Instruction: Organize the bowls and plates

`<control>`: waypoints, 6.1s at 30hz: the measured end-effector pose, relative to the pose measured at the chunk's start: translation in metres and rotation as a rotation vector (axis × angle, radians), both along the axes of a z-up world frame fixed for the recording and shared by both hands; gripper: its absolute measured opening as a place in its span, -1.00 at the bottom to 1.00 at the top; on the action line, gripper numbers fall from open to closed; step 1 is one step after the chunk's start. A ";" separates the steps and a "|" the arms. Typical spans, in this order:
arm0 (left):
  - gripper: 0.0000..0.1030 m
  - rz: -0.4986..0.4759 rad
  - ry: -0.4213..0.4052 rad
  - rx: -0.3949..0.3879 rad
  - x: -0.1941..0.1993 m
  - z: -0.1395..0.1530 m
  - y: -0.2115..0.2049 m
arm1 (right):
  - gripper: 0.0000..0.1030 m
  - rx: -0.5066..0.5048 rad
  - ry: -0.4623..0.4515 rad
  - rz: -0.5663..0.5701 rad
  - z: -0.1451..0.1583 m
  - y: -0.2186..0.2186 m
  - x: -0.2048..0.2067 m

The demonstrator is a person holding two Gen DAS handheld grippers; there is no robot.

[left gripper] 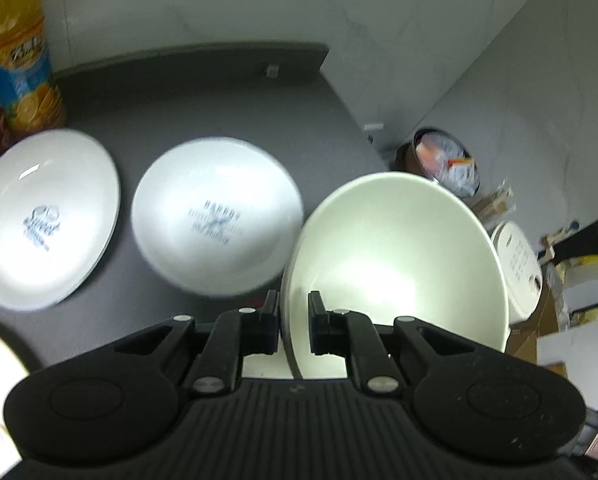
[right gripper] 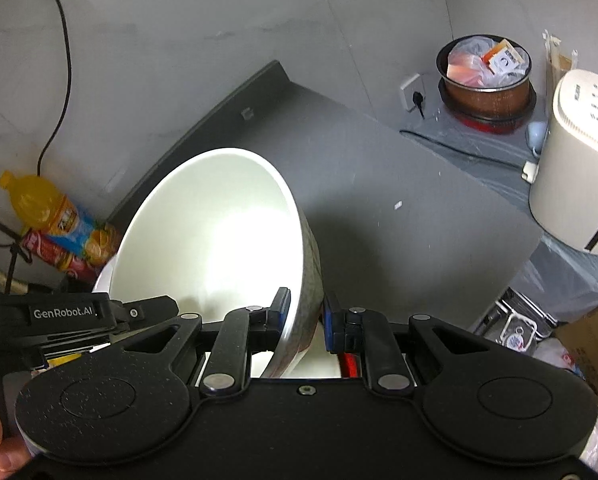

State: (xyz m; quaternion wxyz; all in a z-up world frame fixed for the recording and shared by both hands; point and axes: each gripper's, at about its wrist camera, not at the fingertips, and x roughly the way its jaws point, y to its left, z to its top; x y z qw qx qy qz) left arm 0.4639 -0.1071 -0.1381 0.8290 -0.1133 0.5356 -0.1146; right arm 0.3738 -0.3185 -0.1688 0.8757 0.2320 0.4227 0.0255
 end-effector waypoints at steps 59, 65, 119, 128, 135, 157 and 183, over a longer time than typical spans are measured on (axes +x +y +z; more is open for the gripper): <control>0.47 -0.008 -0.057 0.097 -0.083 0.022 0.079 | 0.66 -0.130 -0.060 0.067 0.036 0.076 -0.060; 0.65 0.030 -0.085 0.087 -0.100 0.035 0.107 | 0.74 -0.129 -0.083 0.122 0.040 0.097 -0.067; 0.93 0.540 -0.041 0.160 -0.160 0.046 0.247 | 1.00 -0.215 -0.126 0.790 0.063 0.213 0.013; 0.93 0.643 -0.030 0.151 -0.141 0.037 0.241 | 1.00 -0.238 -0.113 0.818 0.058 0.206 0.048; 0.93 0.722 -0.018 0.126 -0.125 0.025 0.236 | 1.00 -0.245 -0.087 0.827 0.048 0.201 0.076; 0.49 0.856 -0.004 -0.042 -0.051 -0.047 0.249 | 0.53 -0.212 -0.017 0.775 0.000 0.214 0.170; -0.61 1.018 0.063 -0.070 0.022 -0.130 0.256 | -0.01 -0.250 0.104 0.743 -0.071 0.236 0.241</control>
